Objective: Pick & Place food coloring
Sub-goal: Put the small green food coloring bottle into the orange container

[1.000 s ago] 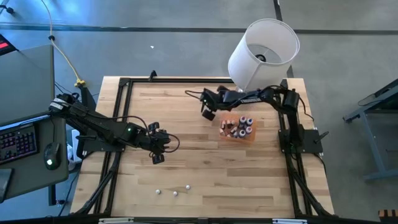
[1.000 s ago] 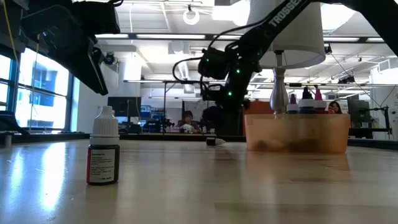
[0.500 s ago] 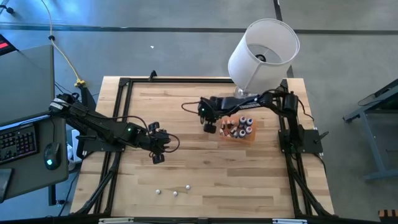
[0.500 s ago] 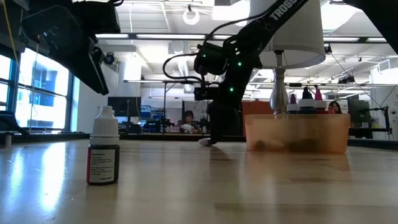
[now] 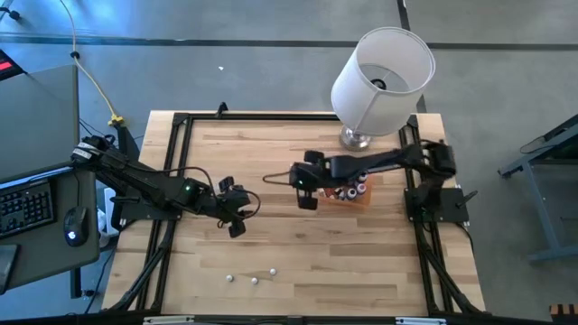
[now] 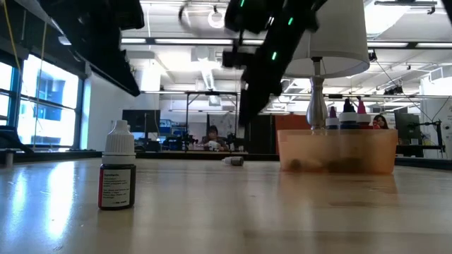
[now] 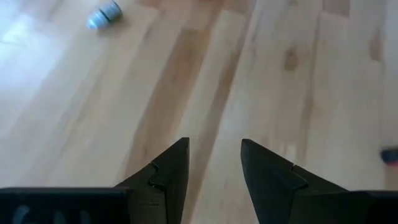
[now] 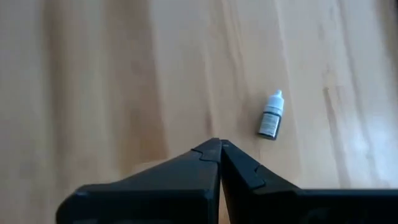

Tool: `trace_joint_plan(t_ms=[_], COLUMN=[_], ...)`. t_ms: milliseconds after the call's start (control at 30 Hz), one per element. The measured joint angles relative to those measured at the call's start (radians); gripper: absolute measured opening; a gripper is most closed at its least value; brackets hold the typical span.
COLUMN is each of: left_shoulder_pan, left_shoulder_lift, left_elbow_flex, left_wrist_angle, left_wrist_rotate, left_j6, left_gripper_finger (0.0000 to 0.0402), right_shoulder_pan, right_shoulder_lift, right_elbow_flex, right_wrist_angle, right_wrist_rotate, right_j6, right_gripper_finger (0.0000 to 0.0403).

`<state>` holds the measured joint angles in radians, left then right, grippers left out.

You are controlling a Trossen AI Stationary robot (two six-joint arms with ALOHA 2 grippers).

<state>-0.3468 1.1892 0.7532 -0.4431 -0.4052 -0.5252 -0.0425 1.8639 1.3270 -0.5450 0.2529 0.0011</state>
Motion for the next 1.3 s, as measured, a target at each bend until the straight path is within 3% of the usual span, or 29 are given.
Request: trace_joint_plan(t_ms=[200, 267, 367, 567, 733, 900, 1033, 1300], left_shoulder_pan=[0.065, 0.122, 0.228, 0.438, 0.566, 0.613, 0.611, 0.609], left_shoulder_lift=[0.062, 0.107, 0.201, 0.369, 0.49, 0.598, 0.657, 0.763], left_elbow_flex=[-0.001, 0.003, 0.0, 0.018, 0.157, 0.345, 0.467, 0.622], left_wrist_angle=[0.087, 0.192, 0.336, 0.619, 0.545, 0.31, 0.166, 0.101], left_wrist_rotate=[-0.087, -0.036, 0.129, 0.289, 0.433, 0.428, 0.421, 0.376], left_j6=[0.109, 0.135, 0.212, 0.464, 0.554, 0.623, 0.695, 0.743], left_gripper_finger=[0.0143, 0.0143, 0.0143, 0.0143, 0.0143, 0.0143, 0.0143, 0.0175], right_shoulder_pan=[0.157, 0.205, 0.281, 0.42, 0.487, 0.505, 0.506, 0.508], right_shoulder_lift=[-0.177, -0.231, -0.299, -0.475, -0.623, -0.728, -0.789, -0.827], right_elbow_flex=[0.0, 0.001, -0.007, -0.247, -0.528, -0.725, -0.817, -0.885], right_wrist_angle=[-0.132, -0.197, -0.277, -0.133, 0.166, 0.419, 0.518, 0.603], right_wrist_rotate=[0.08, 0.092, 0.11, 0.174, 0.165, 0.158, 0.154, 0.133], right_j6=[0.083, 0.115, 0.184, 0.334, 0.41, 0.419, 0.419, 0.421], right_gripper_finger=[0.0001, 0.0001, 0.0001, 0.0001, 0.0001, 0.0002, 0.0001, 0.0002])
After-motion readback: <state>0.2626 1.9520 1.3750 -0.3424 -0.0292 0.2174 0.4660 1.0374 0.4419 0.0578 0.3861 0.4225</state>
